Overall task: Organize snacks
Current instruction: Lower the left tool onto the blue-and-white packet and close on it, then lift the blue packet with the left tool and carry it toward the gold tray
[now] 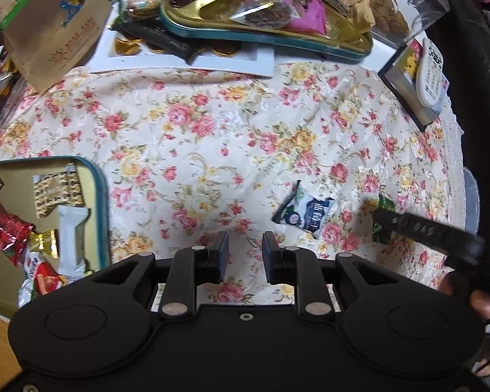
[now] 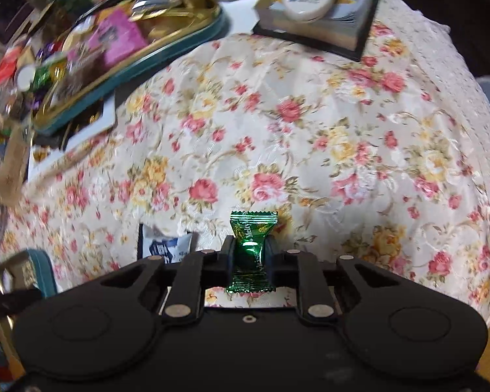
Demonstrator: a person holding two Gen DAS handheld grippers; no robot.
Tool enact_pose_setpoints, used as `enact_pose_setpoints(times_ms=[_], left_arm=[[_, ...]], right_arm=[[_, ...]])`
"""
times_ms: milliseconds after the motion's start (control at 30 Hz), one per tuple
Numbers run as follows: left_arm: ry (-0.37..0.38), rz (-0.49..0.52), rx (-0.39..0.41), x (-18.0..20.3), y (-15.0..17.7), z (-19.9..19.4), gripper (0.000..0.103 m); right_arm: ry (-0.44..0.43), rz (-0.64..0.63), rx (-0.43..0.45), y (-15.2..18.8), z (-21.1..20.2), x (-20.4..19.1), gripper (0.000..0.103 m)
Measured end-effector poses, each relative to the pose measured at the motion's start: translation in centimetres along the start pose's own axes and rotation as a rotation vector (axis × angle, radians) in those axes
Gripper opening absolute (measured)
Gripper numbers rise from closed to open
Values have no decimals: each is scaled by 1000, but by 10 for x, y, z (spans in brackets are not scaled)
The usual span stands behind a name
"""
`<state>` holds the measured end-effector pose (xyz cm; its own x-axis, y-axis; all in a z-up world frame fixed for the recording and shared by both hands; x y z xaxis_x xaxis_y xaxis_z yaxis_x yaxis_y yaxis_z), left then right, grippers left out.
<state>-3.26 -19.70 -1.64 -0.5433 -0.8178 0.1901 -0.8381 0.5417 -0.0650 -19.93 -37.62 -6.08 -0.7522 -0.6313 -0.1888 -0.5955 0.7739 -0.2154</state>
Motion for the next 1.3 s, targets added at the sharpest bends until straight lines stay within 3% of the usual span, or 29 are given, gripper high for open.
enact_pose_setpoints(times_ms=[267, 367, 533, 700, 900, 1300], left_arm=[[10, 60, 7, 39, 10, 32, 29], [11, 17, 8, 44, 9, 43, 29], [86, -179, 34, 44, -3, 51, 29], [7, -214, 66, 57, -16, 69, 29], [-78, -98, 67, 72, -11, 84, 32], [-65, 67, -40, 63, 25, 74, 33]], right_arm=[[-9, 93, 88, -15, -45, 12, 20], [-27, 111, 119, -17, -58, 15, 20], [-35, 142, 158, -18, -71, 23, 20], [-55, 173, 173, -15, -79, 34, 20], [-62, 175, 170, -11, -81, 43, 20], [-83, 163, 183, -10, -86, 34, 20]])
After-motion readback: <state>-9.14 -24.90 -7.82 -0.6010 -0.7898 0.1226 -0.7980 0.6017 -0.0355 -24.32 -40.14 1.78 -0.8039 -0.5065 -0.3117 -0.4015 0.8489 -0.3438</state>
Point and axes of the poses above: each gripper's, at about its wrist camera, not at the fingertips, and z roughly the way its jaws point, x to its right, y to its underside, the point moved 2 cm from there along z, roughly the way its jaws point, and after that the axes turned 7 degrees about -z, right-handed, at the moved point
